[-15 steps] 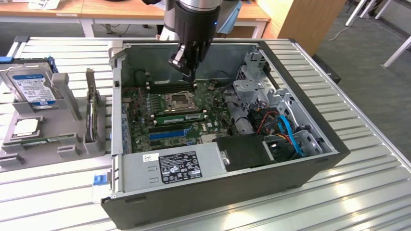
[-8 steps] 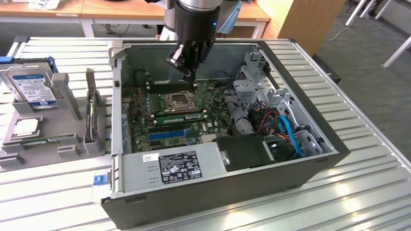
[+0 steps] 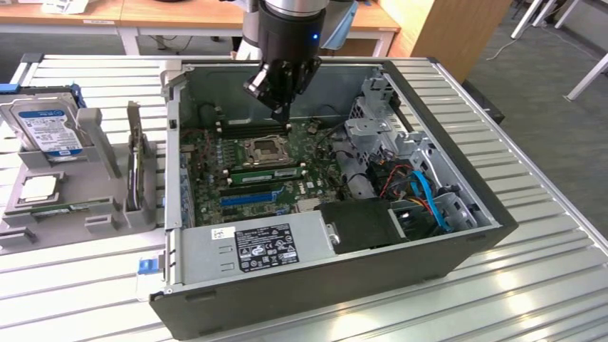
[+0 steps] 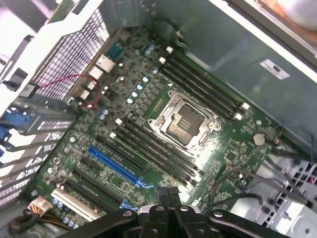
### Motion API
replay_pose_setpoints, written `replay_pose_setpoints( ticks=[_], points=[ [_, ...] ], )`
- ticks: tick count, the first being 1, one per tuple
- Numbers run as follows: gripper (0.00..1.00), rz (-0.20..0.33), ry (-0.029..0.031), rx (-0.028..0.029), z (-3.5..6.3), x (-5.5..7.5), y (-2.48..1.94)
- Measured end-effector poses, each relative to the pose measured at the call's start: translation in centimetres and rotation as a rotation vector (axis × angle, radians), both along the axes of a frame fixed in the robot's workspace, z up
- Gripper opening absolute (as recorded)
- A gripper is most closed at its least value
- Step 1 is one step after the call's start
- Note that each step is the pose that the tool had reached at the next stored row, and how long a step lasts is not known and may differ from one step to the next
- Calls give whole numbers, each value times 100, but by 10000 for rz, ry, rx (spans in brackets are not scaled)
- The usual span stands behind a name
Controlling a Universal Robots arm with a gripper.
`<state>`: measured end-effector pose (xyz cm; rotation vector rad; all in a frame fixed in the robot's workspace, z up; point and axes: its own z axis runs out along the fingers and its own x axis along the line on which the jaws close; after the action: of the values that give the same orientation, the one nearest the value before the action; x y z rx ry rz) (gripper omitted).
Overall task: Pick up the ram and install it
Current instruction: 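Press down the ram until it locks into place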
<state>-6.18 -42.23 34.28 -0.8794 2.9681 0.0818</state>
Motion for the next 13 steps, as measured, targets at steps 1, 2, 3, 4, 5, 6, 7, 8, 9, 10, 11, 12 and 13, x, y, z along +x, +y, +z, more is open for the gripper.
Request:
replay_pose_setpoints(
  ticks=[1, 2, 3, 4, 5, 6, 7, 8, 9, 10, 11, 12, 13],
  points=[
    [10, -141, 4, 1, 0, 0, 0],
    [10, -277, 8, 0, 0, 0, 0],
    [10, -416, 9, 0, 0, 0, 0],
    [10, -560, 11, 0, 0, 0, 0],
    [10, -708, 11, 0, -1, 0, 0],
    [10, -859, 12, 0, -1, 0, 0],
    [10, -1028, 12, 0, -1, 0, 0],
    [10, -1185, 12, 1, -2, 0, 0],
    [10, -1341, 12, 0, -2, 0, 0],
    [10, -1494, 12, 1, -3, 0, 0],
    [10, -1641, 13, 1, -3, 0, 0],
    [10, -1781, 15, 1, -4, 0, 0],
    [10, -1915, 19, 0, -5, 0, 0]
  ],
)
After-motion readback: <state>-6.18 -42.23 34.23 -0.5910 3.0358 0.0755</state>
